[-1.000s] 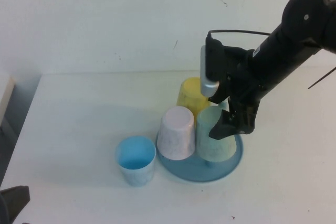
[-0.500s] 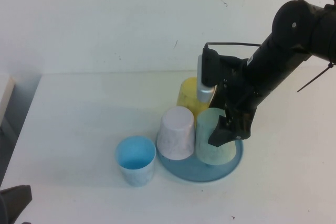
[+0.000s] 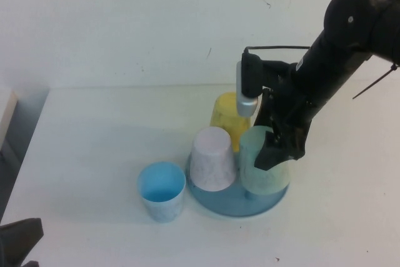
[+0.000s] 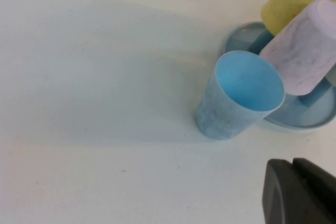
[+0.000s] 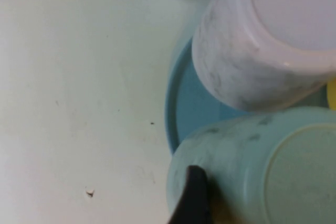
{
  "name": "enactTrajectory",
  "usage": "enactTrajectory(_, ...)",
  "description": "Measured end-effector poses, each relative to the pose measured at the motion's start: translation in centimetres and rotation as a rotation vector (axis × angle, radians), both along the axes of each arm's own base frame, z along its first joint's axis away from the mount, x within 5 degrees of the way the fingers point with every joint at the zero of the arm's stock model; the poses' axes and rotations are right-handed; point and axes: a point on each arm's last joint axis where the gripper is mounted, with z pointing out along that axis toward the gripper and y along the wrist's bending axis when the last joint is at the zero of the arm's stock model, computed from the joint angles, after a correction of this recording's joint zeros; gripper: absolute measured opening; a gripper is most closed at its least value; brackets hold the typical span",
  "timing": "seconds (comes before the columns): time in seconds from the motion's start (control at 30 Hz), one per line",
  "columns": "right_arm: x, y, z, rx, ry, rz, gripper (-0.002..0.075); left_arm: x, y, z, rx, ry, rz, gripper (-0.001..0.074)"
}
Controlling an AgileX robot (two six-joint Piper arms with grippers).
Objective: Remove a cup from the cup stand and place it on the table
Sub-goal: Pick up the cup from the rack, then hand over the cup
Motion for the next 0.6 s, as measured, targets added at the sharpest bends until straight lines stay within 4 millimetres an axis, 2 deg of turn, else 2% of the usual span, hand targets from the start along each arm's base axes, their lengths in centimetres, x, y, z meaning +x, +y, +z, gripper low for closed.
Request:
enactTrajectory(0.17, 0.3, -0.1, 2.8, -0.024, 0.019, -0.063, 0.0581, 0.0, -0.5, 0.5, -0.112, -0.009, 0.003, -0.0003)
enactTrajectory(0.4, 1.2, -0.2, 7.6, 0.014, -0.059, -0.225, 0.0581, 0.1, -1.3, 1.5, -0.252, -0.069, -0.043, -0.0003)
enactTrajectory(0.6, 0.3, -0.8, 11.8, 0.076, -0.141, -0.301, 0.0581, 0.1, -1.8, 2.4, -0.381, -0.101, -0.069, -0.0003)
